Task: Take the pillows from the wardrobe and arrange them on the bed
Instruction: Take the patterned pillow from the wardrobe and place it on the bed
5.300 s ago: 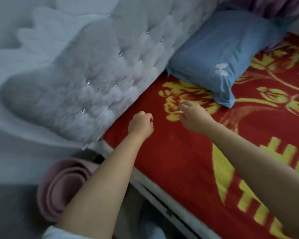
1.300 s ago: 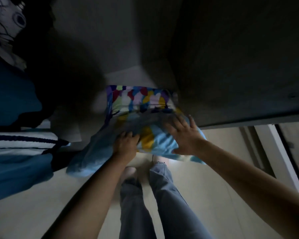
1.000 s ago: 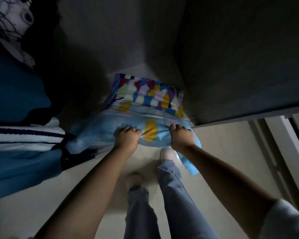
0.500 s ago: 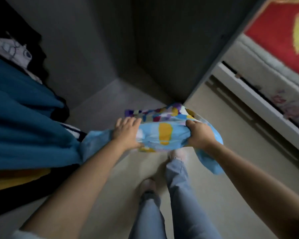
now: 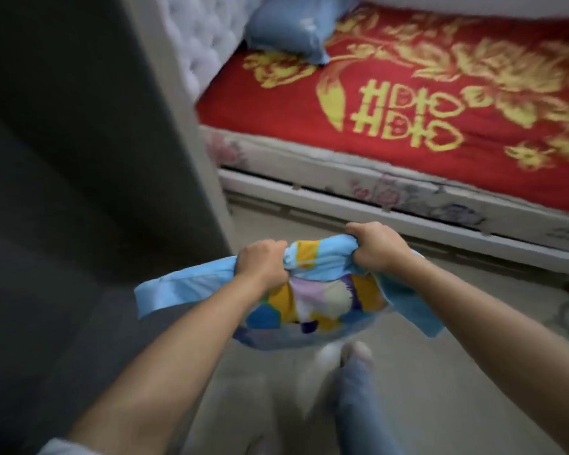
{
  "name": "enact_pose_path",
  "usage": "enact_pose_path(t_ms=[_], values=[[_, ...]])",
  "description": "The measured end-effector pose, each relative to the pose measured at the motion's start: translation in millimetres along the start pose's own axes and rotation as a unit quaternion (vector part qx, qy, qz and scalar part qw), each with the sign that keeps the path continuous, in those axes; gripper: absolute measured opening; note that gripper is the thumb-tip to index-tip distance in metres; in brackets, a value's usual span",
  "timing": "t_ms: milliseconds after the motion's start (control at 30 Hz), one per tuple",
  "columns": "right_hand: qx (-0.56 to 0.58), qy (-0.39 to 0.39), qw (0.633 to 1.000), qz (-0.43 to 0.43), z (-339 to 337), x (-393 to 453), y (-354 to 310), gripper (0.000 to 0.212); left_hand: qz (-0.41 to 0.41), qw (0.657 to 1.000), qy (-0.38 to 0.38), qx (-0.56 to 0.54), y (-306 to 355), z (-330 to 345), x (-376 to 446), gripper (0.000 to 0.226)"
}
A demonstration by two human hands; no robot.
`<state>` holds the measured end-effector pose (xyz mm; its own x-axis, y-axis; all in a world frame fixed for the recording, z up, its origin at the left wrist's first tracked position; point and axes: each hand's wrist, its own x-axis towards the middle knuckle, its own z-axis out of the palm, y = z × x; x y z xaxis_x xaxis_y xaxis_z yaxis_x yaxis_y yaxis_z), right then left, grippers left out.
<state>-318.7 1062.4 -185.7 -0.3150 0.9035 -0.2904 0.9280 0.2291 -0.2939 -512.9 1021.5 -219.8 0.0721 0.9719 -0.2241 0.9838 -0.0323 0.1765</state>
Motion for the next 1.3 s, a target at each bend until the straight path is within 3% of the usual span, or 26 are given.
enact_pose_path(t_ms=[133, 200, 367, 500, 633, 800, 833, 900, 1000, 1067, 1133, 1200, 1300], values=[[0.005, 0.075, 0.997, 0.017, -90, 54, 73, 0.027, 0.046, 0.997, 0.052, 0.018, 71, -57, 108, 0.019], [0.009, 0.116, 0.993, 0.010, -140, 82, 94, 0.035, 0.052, 0.995, 0.076, 0.025, 95, -94, 157, 0.021], [-0.032, 0.230, 0.971, -0.048, -277, 151, 93, 0.038, 0.069, 0.974, 0.209, 0.052, 116, -222, 251, 0.022], [-0.072, 0.355, 0.928, -0.087, -385, 208, 67, 0.007, 0.067, 0.933, 0.341, 0.089, 110, -331, 312, 0.029], [-0.086, 0.447, 0.884, -0.108, -442, 278, 39, 0.013, 0.063, 0.891, 0.419, 0.166, 82, -407, 377, 0.031], [-0.048, 0.544, 0.821, -0.165, -441, 402, 0, 0.020, 0.179, 0.799, 0.522, 0.240, 1, -456, 468, 0.009], [-0.035, 0.538, 0.824, -0.175, -430, 429, -9, 0.021, 0.195, 0.795, 0.520, 0.247, -22, -454, 488, 0.009], [-0.011, 0.481, 0.861, -0.166, -396, 485, -27, 0.026, 0.185, 0.831, 0.460, 0.252, -73, -434, 530, 0.023], [-0.041, 0.257, 0.956, -0.133, -325, 558, -43, 0.034, 0.100, 0.938, 0.268, 0.197, -141, -380, 574, 0.029], [-0.036, 0.098, 0.985, -0.140, -275, 594, -45, 0.032, 0.011, 0.969, 0.141, 0.201, -178, -333, 592, 0.023], [-0.020, -0.061, 0.988, -0.141, -232, 617, -45, 0.027, -0.032, 0.978, 0.030, 0.206, -210, -291, 602, 0.024], [-0.029, -0.166, 0.975, -0.146, -204, 637, -42, 0.027, -0.043, 0.981, -0.012, 0.190, -232, -265, 613, 0.022], [-0.017, -0.187, 0.975, -0.115, -192, 672, -29, 0.025, -0.071, 0.984, -0.041, 0.156, -252, -250, 636, 0.022]])
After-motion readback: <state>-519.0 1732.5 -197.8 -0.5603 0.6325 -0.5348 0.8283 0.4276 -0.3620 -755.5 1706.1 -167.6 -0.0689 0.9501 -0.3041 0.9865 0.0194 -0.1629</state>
